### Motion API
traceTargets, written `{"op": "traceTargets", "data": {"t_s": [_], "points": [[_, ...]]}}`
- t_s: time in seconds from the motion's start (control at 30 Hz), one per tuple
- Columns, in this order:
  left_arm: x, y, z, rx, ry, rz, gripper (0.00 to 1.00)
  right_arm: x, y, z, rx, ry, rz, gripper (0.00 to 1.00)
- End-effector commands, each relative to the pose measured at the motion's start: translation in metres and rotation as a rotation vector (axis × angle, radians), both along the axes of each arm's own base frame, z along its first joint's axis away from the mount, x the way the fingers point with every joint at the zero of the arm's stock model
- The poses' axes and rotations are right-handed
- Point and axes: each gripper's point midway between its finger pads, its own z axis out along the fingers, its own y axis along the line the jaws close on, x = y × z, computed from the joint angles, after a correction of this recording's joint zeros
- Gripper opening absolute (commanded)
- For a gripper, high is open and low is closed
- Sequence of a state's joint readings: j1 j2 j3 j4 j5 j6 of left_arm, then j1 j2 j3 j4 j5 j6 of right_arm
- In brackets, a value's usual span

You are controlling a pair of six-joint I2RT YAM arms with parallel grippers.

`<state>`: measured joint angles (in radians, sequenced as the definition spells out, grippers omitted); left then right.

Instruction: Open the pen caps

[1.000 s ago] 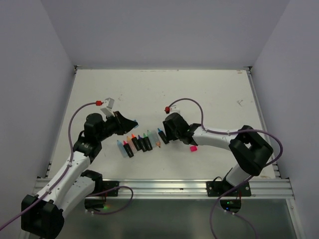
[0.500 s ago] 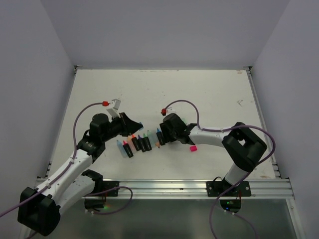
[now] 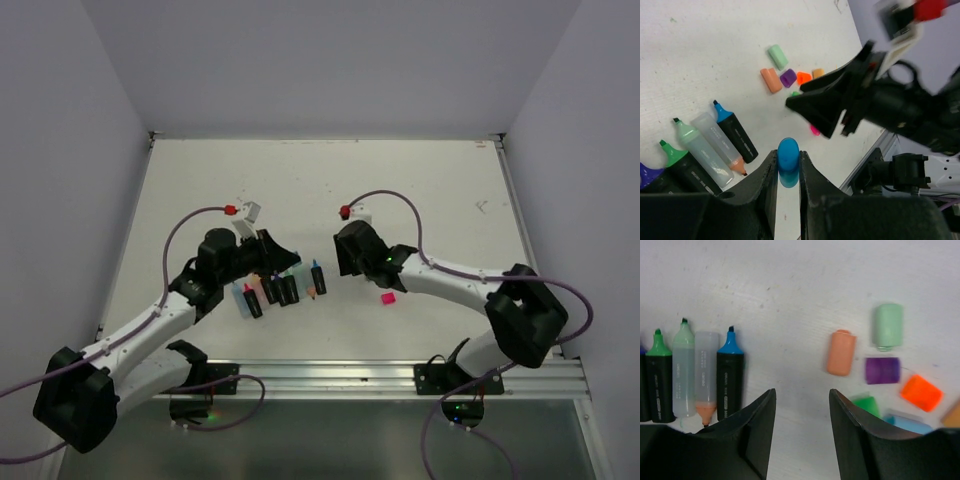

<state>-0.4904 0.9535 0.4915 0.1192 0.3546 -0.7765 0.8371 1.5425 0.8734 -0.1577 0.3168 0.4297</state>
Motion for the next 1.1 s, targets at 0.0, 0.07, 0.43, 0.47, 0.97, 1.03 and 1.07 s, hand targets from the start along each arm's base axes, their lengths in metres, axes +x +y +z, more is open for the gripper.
{"op": "traceTargets", "data": {"t_s": [0.0, 0.07, 0.43, 0.47, 0.97, 1.03, 1.07], "points": [[0.006, -0.022, 0.010, -0.029, -0.041, -0.014, 0.00, 0.019, -0.054, 0.061, -0.008, -0.144, -0.252, 0.51], [0.011, -0.035, 0.002, -0.012, -0.021, -0.020, 0.00, 0.020, -0.086, 0.082, 0.028, -0.177, -0.357, 0.50], [0.009, -0.140, -0.062, 0.143, 0.058, -0.151, 0.00, -0.014, -0.145, 0.138, 0.107, -0.219, -0.431, 0.49], [0.010, -0.149, -0.068, 0.158, 0.060, -0.154, 0.00, -0.016, -0.146, 0.139, 0.112, -0.218, -0.425, 0.49], [0.010, -0.187, -0.103, 0.234, 0.095, -0.173, 0.38, -0.035, -0.152, 0.121, 0.107, -0.192, -0.387, 0.49], [0.012, -0.184, -0.105, 0.242, 0.097, -0.155, 0.43, -0.036, -0.152, 0.121, 0.108, -0.191, -0.380, 0.50], [0.012, -0.183, -0.103, 0.240, 0.094, -0.150, 0.48, -0.037, -0.153, 0.119, 0.106, -0.189, -0.380, 0.50]]}}
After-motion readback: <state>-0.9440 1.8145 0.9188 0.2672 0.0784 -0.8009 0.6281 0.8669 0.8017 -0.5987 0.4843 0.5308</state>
